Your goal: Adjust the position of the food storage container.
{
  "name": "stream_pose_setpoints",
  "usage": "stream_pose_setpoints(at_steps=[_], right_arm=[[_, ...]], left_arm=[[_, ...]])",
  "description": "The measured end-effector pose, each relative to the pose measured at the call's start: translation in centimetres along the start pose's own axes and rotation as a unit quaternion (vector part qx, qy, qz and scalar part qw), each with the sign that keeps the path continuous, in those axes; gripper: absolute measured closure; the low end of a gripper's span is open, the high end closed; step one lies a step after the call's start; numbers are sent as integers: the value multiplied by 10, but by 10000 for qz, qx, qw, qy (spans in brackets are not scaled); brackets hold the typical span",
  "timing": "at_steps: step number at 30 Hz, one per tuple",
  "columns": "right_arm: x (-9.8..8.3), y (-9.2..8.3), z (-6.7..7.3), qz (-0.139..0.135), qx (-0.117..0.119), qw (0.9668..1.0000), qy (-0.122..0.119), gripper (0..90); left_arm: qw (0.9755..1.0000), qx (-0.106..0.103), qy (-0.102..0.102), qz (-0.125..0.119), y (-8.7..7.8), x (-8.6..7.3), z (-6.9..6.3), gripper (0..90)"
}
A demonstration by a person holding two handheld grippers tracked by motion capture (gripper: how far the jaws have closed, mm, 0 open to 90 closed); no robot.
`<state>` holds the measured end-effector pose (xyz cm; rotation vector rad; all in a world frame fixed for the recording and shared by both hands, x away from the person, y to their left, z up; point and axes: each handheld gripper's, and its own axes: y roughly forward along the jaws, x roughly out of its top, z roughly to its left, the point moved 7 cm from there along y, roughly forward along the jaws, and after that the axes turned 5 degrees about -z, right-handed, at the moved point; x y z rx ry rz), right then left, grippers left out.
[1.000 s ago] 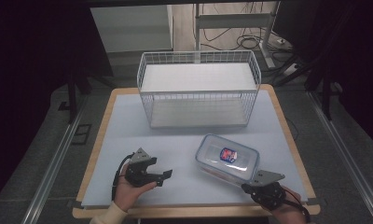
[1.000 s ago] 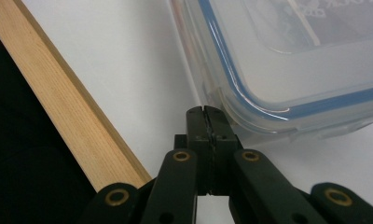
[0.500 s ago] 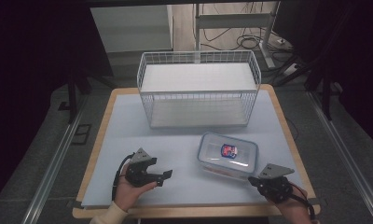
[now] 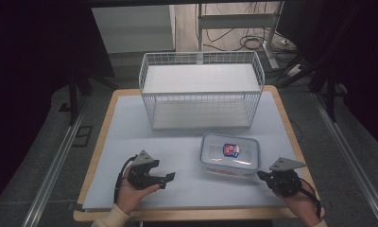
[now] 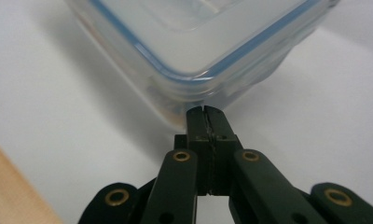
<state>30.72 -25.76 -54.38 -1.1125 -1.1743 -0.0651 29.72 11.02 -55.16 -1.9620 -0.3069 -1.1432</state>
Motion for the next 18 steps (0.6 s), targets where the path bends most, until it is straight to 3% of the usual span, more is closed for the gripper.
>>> stream_pose_setpoints(at_steps=[1,2,7,18], right_arm=[[0,0,0,0,0,10000,0,899],[0,1,9,15,220,9998,12,899],[7,4,16,-32,225,9997,-124,899],[15,14,0,-121,11,9999,1,899]], left_arm=[[10000,1,-6,-3,0,0,0,171],[10000,0,-12,-6,0,0,1,171],[10000,-1,-15,-7,0,0,1,171],[10000,2,-47,-24,0,1,1,171]])
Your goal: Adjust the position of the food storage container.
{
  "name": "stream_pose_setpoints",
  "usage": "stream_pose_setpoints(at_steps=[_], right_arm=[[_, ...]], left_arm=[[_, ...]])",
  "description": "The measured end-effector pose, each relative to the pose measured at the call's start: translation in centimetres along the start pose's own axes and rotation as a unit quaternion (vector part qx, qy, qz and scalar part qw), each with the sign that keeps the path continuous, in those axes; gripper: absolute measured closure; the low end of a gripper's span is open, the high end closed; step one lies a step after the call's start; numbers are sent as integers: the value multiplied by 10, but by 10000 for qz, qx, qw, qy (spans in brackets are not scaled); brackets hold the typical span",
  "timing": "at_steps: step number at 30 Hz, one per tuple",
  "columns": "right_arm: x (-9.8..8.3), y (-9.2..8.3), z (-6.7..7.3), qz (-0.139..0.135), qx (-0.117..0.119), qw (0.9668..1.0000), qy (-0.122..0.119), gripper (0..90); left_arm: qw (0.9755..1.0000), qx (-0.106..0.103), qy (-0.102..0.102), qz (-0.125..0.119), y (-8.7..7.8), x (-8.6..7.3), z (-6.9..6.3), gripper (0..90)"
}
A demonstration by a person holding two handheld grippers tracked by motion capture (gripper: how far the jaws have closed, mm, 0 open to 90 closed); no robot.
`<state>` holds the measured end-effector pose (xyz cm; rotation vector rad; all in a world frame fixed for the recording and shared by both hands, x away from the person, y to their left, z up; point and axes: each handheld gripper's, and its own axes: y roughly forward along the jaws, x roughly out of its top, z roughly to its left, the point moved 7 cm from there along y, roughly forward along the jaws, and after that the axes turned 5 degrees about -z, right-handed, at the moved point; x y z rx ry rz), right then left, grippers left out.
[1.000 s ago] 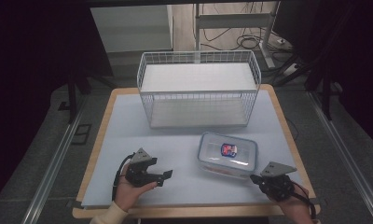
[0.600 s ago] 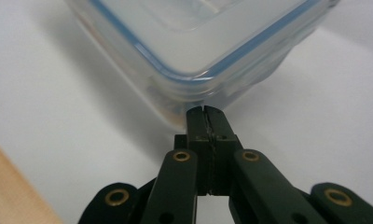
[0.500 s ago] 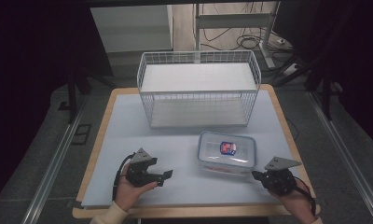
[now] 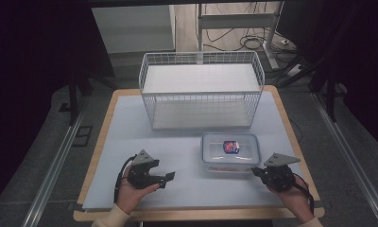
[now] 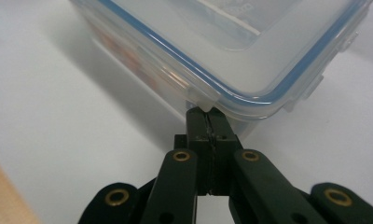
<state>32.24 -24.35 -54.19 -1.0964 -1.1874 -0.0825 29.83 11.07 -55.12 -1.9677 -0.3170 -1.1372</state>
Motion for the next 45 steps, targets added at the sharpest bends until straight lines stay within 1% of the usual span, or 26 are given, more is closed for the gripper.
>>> stream_pose_setpoints(at_steps=[5,8,9,11,12,13,15,16,17,19,20,21,22,23,24,25,26,27,29,30,31,32,34,35,38,45], right_arm=[[1,4,-3,2,-10,10000,54,899],[1,2,0,-17,25,10000,38,899],[1,-2,2,-45,42,10000,29,899],[3,-5,4,-96,97,9999,72,898],[6,-9,6,-172,219,9995,143,899],[12,-13,8,-239,261,9992,166,899],[25,-20,9,-314,155,9994,35,899],[41,-26,6,-415,36,9991,-61,898],[49,-27,3,-462,10,9989,-39,899],[63,-26,-7,-451,-96,9989,-12,899],[67,-24,-15,-425,-169,9990,23,899],[67,-24,-15,-425,-169,9990,23,899],[74,-19,-26,-438,-123,9988,169,899],[74,-19,-26,-438,-123,9988,169,899],[78,-12,-37,-444,-264,9984,207,899],[78,-9,-41,-448,-275,9982,297,899],[78,-9,-41,-448,-275,9982,297,899],[77,-6,-46,-429,-285,9980,359,898],[71,-3,-54,-343,-407,9978,390,898],[67,-2,-58,-318,-461,9974,456,899],[62,-2,-64,-272,-512,9968,549,898],[52,-2,-74,-153,-665,9951,712,898],[45,1,-83,-67,-715,9937,863,898],[45,1,-83,-67,-715,9937,863,898],[35,13,-84,160,-651,9938,891,898],[30,26,-82,342,-548,9942,863,898]], left_arm=[[10000,-3,-11,-13,-1,0,1,171],[10000,5,-15,-16,-1,0,1,171],[10000,9,-15,-16,-1,0,1,171],[10000,11,-44,-22,-1,1,2,171],[10000,20,-44,-27,-1,2,3,171],[10000,29,-57,-51,-1,3,3,171],[9999,39,-72,-69,-2,3,4,171],[9999,54,-75,-69,-2,3,6,171],[9999,54,-75,-69,-2,3,6,171],[9999,72,-99,-79,-3,3,7,171],[9999,73,-101,-86,-3,3,7,171],[9999,73,-101,-86,-3,3,7,171],[9999,91,-98,-89,-4,3,8,172],[9999,91,-98,-89,-4,3,8,172],[9998,112,-104,-90,-4,3,9,171],[9998,112,-104,-90,-4,3,9,172],[9998,121,-106,-89,-4,2,9,172],[9998,134,-105,-90,-4,2,10,172],[9998,141,-109,-85,-3,2,10,172],[9998,140,-101,-82,-3,2,11,172],[9998,133,-112,-83,-3,2,11,172],[9998,136,-109,-68,-2,3,11,172],[9998,156,-123,-65,-2,2,11,172],[9998,156,-123,-65,-2,2,11,172],[9998,169,-115,-85,-3,3,11,173],[9998,162,-108,-66,-3,2,13,175]])
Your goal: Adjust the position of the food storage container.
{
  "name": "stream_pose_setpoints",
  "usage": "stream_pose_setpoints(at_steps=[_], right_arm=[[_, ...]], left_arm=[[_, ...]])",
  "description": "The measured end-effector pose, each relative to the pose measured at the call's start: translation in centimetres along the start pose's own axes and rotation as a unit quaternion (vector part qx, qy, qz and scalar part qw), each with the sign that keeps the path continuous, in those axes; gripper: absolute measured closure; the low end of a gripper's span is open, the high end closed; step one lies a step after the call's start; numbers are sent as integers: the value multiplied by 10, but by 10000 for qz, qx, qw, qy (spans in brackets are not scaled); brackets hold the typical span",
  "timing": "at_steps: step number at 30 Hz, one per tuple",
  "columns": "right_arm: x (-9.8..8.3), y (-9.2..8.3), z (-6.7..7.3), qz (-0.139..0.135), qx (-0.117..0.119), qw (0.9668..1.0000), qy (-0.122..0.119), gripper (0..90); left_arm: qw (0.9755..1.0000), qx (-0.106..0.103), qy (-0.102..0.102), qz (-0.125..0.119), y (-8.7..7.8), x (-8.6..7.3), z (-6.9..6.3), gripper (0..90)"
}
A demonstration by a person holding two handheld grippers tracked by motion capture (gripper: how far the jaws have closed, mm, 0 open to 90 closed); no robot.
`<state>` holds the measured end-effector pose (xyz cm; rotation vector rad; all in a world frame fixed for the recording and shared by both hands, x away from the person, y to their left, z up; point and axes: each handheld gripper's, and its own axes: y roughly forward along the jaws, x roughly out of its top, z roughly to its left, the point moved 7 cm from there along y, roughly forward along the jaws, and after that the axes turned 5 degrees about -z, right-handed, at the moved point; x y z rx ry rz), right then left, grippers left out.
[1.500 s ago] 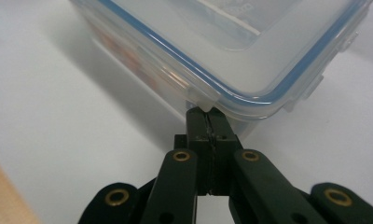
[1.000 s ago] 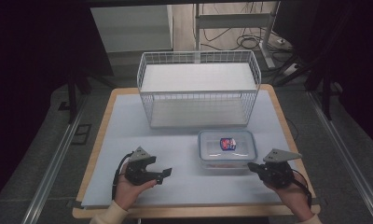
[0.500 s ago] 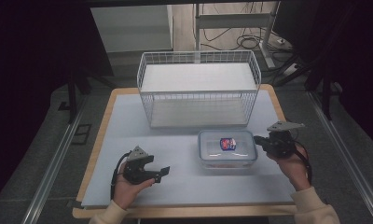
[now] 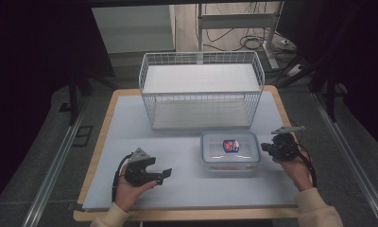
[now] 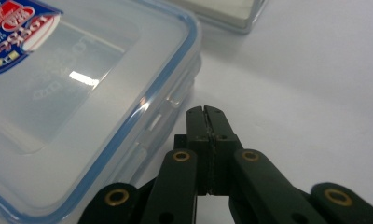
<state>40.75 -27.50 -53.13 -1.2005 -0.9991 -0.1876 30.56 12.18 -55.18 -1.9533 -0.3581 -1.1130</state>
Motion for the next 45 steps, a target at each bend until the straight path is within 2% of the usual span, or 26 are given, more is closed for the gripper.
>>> stream_pose_setpoints(at_steps=[3,6,10,11,12,13,20,22,23,24,27,29,36,38,41,45], right_arm=[[-3,7,5,87,196,9997,70,898],[-3,9,5,110,152,9998,39,899],[-2,10,10,99,263,9996,68,899],[-1,12,15,79,375,9993,53,899],[-1,12,15,79,375,9993,53,899],[1,15,23,67,460,9989,5,898],[10,28,46,24,556,9984,-127,899],[14,34,60,34,631,9978,-217,899],[14,34,60,34,631,9978,-217,899],[16,37,67,44,670,9974,-273,899],[18,40,74,15,684,9972,-287,899],[18,41,76,6,686,9971,-333,899],[17,39,75,-47,791,9966,-237,898],[17,36,71,-89,722,9970,-263,898],[16,25,61,-249,701,9972,-102,898],[9,16,55,-297,725,9969,4,897]], left_arm=[[10000,16,32,-33,-1,1,0,176],[10000,21,28,-31,-1,1,0,176],[10000,39,-14,-41,-2,1,1,175],[10000,49,-35,-47,-2,2,3,175],[10000,49,-35,-47,-2,2,3,176],[10000,52,-43,-53,-2,2,3,176],[9999,86,-96,-85,-4,3,7,175],[9999,105,-100,-92,-5,3,8,176],[9998,113,-109,-105,-5,3,9,176],[9998,129,-123,-120,-6,4,10,176],[9997,137,-137,-119,-6,4,11,176],[9997,136,-137,-121,-6,4,12,176],[9997,148,-151,-129,-6,4,12,175],[9996,161,-157,-148,-7,4,12,175],[9995,180,-186,-164,-8,4,14,175],[9995,189,-191,-166,-9,5,15,175]])
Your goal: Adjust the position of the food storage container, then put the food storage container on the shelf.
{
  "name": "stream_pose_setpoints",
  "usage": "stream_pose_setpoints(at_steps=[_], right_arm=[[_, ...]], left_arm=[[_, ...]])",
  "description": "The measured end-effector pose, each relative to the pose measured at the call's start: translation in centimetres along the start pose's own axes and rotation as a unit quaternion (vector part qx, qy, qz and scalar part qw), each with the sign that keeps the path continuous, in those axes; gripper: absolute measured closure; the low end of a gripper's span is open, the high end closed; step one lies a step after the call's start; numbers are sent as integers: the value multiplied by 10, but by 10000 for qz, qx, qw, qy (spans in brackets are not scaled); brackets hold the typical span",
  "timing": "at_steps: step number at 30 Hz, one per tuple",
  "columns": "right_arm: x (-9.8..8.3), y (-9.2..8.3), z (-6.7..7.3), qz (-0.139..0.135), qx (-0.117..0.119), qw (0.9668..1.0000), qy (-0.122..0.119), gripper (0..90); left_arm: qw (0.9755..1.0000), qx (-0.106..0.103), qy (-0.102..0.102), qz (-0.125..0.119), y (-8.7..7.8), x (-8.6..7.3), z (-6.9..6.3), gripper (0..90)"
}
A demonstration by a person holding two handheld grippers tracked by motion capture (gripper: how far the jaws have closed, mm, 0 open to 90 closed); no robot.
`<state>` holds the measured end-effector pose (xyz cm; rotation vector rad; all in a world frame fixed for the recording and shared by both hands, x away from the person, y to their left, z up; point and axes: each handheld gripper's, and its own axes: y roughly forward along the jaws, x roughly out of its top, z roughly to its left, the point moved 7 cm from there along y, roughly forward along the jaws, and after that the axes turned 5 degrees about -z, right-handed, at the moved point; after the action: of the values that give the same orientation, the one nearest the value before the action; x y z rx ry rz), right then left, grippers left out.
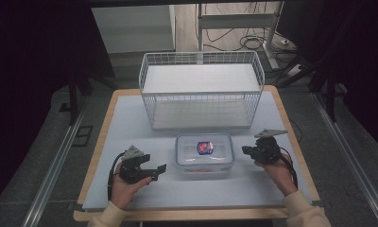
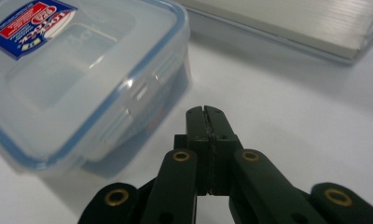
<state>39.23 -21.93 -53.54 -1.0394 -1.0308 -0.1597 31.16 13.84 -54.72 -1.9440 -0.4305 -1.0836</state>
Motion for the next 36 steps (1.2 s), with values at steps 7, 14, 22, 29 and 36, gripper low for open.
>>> stream_pose_setpoints(at_steps=[7,14,22,29,36], right_arm=[[-14,-12,-4,-14,36,10000,69,896],[-15,-18,-3,-129,227,9996,106,873],[-7,-24,1,-412,540,9971,343,469],[-3,-27,-3,-550,533,9960,471,350],[-1,-30,-3,-586,591,9952,524,283]], left_arm=[[10000,15,-8,8,0,0,0,174],[10000,41,-66,-9,0,1,1,173],[9998,79,-175,-14,2,7,0,156],[9988,71,-472,-126,6,23,1,128],[9977,1,-653,-203,24,47,-1,132]])
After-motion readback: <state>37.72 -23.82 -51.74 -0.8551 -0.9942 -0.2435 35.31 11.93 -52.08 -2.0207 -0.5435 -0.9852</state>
